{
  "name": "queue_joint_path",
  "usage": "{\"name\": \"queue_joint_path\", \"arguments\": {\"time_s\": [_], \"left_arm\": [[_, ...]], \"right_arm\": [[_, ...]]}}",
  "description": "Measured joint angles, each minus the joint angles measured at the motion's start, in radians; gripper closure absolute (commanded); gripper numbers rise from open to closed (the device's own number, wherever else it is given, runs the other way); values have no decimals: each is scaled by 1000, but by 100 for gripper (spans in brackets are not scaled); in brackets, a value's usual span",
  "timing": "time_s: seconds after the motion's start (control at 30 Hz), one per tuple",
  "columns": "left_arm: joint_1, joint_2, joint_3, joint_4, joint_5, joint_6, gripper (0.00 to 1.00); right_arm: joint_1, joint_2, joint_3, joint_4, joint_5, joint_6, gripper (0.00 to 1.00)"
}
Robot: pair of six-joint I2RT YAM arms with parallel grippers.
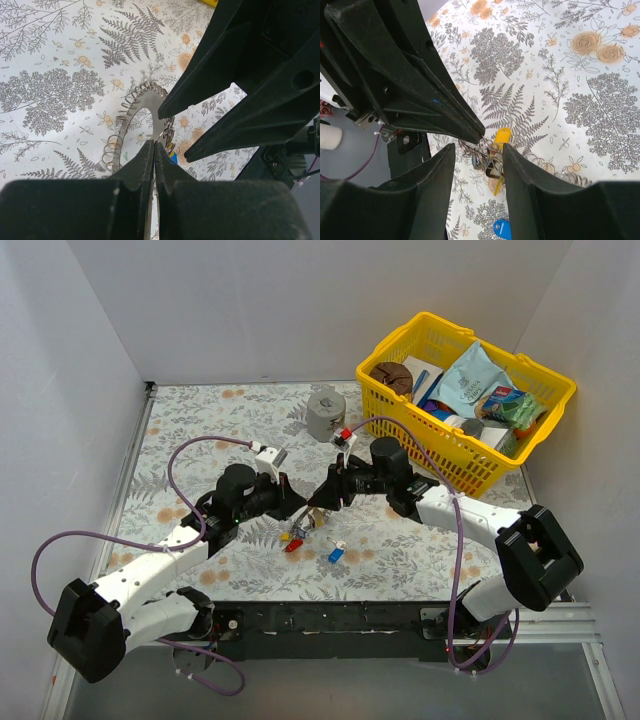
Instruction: Put the keys on the keyring
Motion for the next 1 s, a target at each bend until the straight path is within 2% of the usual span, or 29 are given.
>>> {"name": "queue_joint_path", "arguments": {"time_s": [0.63,0.73,0.87,0.97,1.0], "left_arm": [[-2,-1,0,-24,8,6,100],[-2,-1,0,-24,11,6,100],[-3,-1,0,-22,19,6,100],[-3,-1,0,-21,23,7,100],[-3,-1,0,-21,23,7,92]], "right_arm": [[0,22,0,-28,-26,-27,70],[0,29,0,-26,-42,-27,77],[0,33,0,-16,-57,-29,99],[-2,33,-2,-10,-61,-27,99],[-3,34,-2,-9,-63,-27,99]]}}
